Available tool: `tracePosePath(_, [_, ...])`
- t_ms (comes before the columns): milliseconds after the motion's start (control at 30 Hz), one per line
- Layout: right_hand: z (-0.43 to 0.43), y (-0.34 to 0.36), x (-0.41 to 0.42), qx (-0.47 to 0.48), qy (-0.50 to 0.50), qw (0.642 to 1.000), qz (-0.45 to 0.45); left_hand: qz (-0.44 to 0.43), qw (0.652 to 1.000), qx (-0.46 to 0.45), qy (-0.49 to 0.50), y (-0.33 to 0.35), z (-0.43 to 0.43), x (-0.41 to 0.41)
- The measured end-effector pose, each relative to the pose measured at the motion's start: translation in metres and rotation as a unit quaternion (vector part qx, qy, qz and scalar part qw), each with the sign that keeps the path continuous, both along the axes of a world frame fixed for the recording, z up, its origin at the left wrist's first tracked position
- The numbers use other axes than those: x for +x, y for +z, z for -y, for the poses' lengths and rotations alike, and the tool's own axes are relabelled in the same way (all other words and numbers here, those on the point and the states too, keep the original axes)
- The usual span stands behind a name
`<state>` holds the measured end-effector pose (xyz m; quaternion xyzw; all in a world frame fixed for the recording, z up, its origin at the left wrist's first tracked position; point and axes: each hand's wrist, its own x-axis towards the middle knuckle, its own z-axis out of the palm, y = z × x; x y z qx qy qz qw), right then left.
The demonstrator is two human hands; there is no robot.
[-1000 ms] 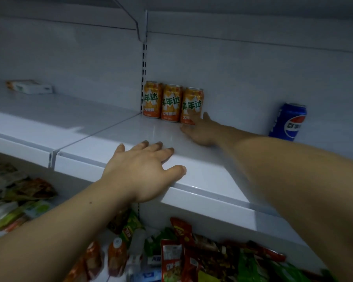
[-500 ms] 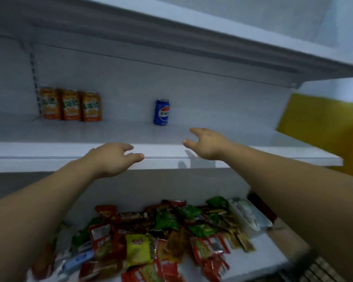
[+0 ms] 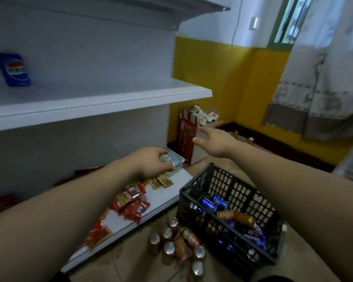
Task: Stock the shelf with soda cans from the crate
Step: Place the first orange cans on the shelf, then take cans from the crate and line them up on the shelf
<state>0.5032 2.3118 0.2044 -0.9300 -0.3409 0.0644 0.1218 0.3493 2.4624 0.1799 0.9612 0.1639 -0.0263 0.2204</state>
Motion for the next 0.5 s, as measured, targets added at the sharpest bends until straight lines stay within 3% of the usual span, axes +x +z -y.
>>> tracePosePath(167, [0.068, -0.079, 0.072, -0.017, -0.096, 0.994, -0.053, -0.08, 0.994, -0.032, -0.063, -0.077, 0.043, 0.094])
tracePosePath(500, [0.122, -0.277, 0.21, -0.084, -0.237, 0.94, -0.23, -0.197, 0.964, -0.083, -0.156, -0.242, 0.064, 0.285])
